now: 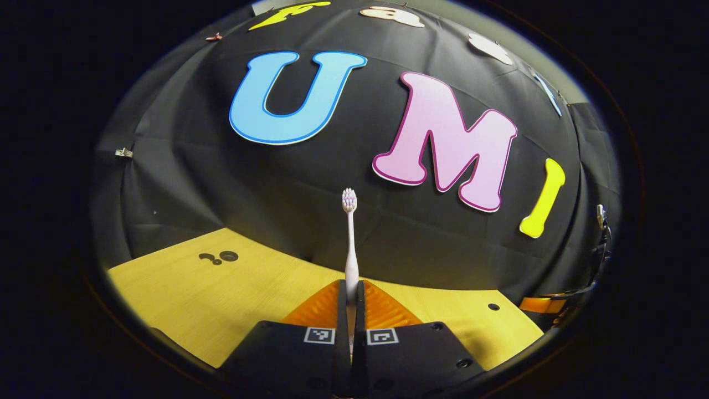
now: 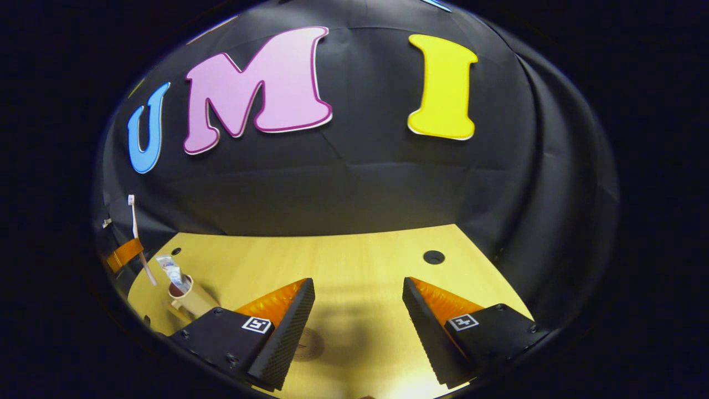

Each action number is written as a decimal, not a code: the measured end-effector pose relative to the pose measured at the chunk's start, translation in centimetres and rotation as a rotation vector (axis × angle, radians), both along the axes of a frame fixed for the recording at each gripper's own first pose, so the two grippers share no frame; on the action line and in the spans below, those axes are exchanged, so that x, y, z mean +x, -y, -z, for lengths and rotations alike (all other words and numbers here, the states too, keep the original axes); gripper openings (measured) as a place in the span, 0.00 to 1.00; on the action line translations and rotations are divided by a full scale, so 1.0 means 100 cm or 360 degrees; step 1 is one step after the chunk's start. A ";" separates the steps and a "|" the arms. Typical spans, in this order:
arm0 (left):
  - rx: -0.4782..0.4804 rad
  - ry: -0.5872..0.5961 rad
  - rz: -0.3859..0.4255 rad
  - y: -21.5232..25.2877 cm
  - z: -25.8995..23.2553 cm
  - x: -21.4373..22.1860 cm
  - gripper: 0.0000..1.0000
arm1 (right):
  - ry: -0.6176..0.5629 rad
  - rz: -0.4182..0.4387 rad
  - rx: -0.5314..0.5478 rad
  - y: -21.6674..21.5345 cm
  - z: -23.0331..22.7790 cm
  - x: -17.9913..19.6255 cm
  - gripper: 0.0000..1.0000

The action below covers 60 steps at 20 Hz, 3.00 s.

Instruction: Put the toothbrush and toothpaste on the desktop into the cup, then pick up the cup and place it on the coaster on the desktop.

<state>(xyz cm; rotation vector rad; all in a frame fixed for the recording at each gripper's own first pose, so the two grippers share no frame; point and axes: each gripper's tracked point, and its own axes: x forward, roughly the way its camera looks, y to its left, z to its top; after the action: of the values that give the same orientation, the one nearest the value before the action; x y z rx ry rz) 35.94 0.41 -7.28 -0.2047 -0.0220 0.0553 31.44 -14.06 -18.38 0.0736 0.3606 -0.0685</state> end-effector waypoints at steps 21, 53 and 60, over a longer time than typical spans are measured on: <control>0.0565 0.0204 0.0040 0.030 0.034 0.017 0.35 | -0.0198 0.0092 -0.0068 0.032 0.052 -0.041 0.99; 0.0427 -0.1051 0.0220 0.007 0.100 -0.035 0.99 | -0.0189 0.0532 0.0084 0.187 0.039 -0.136 0.99; 0.0426 -0.1445 0.0290 0.013 0.145 -0.033 1.00 | -0.0172 0.0793 0.0071 0.258 0.034 -0.186 0.98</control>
<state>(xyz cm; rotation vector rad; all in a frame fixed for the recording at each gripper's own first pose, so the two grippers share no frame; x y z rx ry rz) 32.61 -0.86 -21.80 0.1003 0.8889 -0.0402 12.83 -39.82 -21.74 0.2036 0.4457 -0.5587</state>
